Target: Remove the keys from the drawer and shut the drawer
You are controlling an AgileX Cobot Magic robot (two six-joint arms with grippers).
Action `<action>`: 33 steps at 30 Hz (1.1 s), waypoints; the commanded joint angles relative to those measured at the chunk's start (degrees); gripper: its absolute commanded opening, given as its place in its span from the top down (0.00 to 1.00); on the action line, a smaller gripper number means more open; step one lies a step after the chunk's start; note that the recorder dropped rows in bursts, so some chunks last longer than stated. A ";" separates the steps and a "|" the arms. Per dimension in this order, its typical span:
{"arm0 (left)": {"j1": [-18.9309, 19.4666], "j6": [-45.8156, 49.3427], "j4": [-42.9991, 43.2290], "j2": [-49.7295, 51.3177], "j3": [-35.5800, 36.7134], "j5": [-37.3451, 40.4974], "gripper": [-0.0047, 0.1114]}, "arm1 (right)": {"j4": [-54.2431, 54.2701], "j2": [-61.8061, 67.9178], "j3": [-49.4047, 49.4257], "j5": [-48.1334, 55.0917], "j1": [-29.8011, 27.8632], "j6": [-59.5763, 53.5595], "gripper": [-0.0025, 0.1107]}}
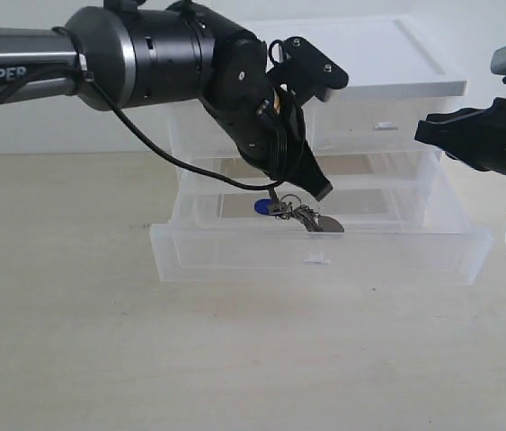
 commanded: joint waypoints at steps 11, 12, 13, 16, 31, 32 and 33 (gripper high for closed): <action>0.14 2.42 -4.15 3.02 0.48 3.10 0.34 | -0.01 0.05 -0.16 -0.09 0.05 -0.49 0.98; 0.14 2.27 -5.31 3.40 0.48 2.31 0.31 | -0.01 0.05 -0.16 -0.09 0.05 -0.49 0.98; 0.14 2.27 -6.22 3.79 0.48 1.69 0.30 | 0.09 0.05 -0.16 -0.11 0.05 -0.49 0.98; 0.14 2.27 -8.68 4.76 0.48 -0.92 0.29 | 0.09 0.05 -0.16 -0.11 0.05 -0.49 0.98; 0.14 3.09 -10.06 6.82 0.48 0.77 0.73 | 0.09 0.05 -0.16 -0.08 0.05 -0.65 0.98; 0.14 3.21 -10.06 6.82 0.48 0.77 0.82 | 0.27 0.05 -0.16 -0.07 0.05 -0.65 0.98; 0.14 3.21 -10.06 6.82 0.48 0.65 0.91 | 0.35 0.05 -0.16 -0.07 0.05 -0.65 0.98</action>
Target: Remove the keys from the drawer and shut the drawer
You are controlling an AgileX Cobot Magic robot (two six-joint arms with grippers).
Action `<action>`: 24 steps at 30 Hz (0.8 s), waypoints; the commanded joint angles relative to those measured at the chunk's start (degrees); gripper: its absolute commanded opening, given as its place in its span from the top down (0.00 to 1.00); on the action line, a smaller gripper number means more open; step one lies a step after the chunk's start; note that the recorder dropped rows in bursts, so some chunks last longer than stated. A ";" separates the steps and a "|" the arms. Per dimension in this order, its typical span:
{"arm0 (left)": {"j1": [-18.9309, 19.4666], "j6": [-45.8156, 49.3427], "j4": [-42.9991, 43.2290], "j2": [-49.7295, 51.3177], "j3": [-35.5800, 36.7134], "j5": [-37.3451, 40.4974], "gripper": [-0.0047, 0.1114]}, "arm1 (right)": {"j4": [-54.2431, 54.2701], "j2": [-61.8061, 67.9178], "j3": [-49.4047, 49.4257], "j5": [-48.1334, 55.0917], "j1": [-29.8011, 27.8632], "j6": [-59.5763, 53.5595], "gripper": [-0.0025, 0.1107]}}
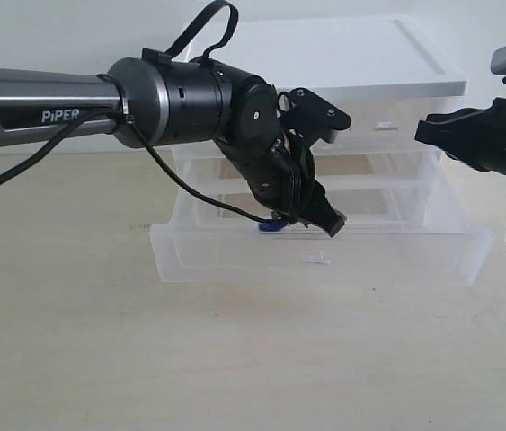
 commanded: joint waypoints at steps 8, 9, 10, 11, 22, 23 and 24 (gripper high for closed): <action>-0.72 1.52 -0.42 -1.54 0.30 1.88 0.92 | 0.35 0.05 -0.16 -0.07 0.05 -0.52 0.98; -0.96 1.52 -0.42 -2.23 0.30 1.88 0.92 | 0.35 0.05 -0.16 -0.07 0.05 -0.52 0.98; -1.24 1.52 -0.32 -2.86 0.30 1.88 0.92 | 0.35 0.05 -0.16 -0.07 0.05 -0.52 0.98; -1.68 1.52 -0.08 -3.61 0.30 1.88 0.92 | 0.35 0.05 -0.16 -0.07 0.05 -0.52 0.98; -3.50 2.29 4.65 -6.26 0.56 6.00 0.69 | 0.03 0.05 -0.16 -0.07 0.05 -0.63 0.98; -3.50 2.29 4.65 -5.80 0.56 5.75 0.62 | 0.03 0.05 -0.16 -0.07 0.05 -0.63 0.98; -3.50 2.29 4.65 -5.22 0.56 5.59 0.52 | 0.03 0.05 -0.16 -0.07 0.05 -0.63 0.98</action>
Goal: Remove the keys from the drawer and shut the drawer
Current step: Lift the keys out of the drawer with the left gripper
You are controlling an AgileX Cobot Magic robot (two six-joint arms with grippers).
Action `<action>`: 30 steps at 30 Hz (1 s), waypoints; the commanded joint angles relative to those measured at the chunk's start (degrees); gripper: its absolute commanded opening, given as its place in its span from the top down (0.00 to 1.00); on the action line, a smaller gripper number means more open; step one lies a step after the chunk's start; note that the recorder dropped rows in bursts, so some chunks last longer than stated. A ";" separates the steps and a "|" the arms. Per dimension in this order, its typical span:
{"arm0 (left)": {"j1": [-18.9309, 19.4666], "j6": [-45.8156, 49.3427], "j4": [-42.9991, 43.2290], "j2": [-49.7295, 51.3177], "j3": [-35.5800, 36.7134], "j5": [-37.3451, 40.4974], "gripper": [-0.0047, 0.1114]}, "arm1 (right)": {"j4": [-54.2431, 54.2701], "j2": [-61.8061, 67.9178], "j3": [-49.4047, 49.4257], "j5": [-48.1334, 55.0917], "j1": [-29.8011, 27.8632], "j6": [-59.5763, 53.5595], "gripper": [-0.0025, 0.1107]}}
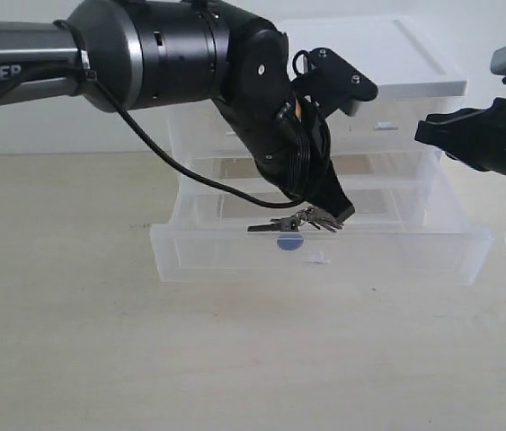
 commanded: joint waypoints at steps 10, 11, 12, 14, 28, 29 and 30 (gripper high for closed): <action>0.03 -7.40 6.88 5.39 0.20 -5.65 0.39 | 0.05 0.05 -0.16 -0.18 0.05 -0.63 0.98; 0.03 -7.73 6.88 5.65 0.20 -5.19 0.39 | 0.05 0.05 -0.16 -0.29 0.05 -0.63 0.98; 0.03 -7.73 6.76 5.81 0.20 -4.70 0.39 | 0.05 0.05 -0.16 -0.29 0.05 -0.63 0.98; 0.03 -7.73 6.75 6.35 0.20 -4.01 0.39 | 0.05 0.05 -0.16 -0.29 0.05 -0.63 0.98; 0.82 -7.35 6.06 6.62 0.20 -4.21 0.92 | 0.05 0.05 -0.16 -0.29 0.05 -0.63 0.98; 0.71 -7.35 6.06 6.36 0.20 -4.21 0.92 | 0.05 0.05 -0.16 -0.29 0.05 -0.63 0.98; 0.46 -7.35 6.06 5.92 0.20 -4.21 0.92 | 0.05 0.05 -0.16 -0.29 0.05 -0.63 0.98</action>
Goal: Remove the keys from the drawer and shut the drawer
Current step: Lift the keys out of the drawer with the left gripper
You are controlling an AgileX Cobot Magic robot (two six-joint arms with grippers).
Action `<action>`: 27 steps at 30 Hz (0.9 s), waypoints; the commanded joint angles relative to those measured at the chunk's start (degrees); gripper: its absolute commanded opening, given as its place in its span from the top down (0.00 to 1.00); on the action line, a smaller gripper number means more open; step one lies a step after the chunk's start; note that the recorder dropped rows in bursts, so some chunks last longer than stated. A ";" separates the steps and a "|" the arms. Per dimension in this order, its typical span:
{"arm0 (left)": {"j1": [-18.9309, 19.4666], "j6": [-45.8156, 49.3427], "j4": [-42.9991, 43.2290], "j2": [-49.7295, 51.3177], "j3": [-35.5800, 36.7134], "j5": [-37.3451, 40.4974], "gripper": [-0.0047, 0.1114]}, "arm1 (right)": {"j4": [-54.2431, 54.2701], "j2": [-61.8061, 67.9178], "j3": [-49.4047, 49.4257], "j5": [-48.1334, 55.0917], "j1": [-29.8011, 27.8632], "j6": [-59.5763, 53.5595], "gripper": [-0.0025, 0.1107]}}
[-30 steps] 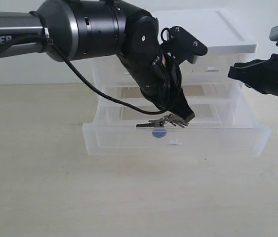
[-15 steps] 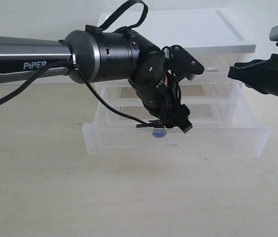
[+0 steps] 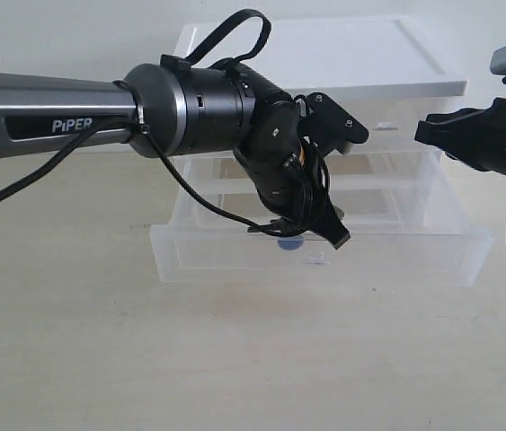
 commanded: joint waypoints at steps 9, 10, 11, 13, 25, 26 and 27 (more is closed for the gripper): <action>-1.46 0.18 1.47 -6.97 0.20 1.37 0.92 | 0.05 0.05 -0.16 -0.29 0.05 -0.41 0.98; -1.46 0.18 1.47 -7.71 0.20 1.37 0.92 | 0.05 0.05 -0.16 -0.29 0.05 -0.41 0.98; -1.46 0.18 1.47 -8.43 0.20 1.49 0.92 | 0.05 0.05 -0.16 -0.29 0.05 -0.41 0.98; -1.76 0.18 1.47 -9.22 0.20 2.19 0.92 | 0.05 0.05 -0.16 -0.29 0.05 -0.41 0.98; -7.58 -1.93 6.41 -22.28 13.38 -7.59 0.92 | 0.05 0.05 -0.16 -0.29 0.05 -0.41 0.98; -7.69 -2.55 6.93 -23.20 14.37 -8.29 0.92 | 0.05 0.05 -0.16 -0.29 0.05 -0.41 0.98; -7.89 -2.96 7.56 -24.59 15.74 -8.90 0.92 | 0.05 0.05 -0.16 -0.29 0.05 -0.41 0.98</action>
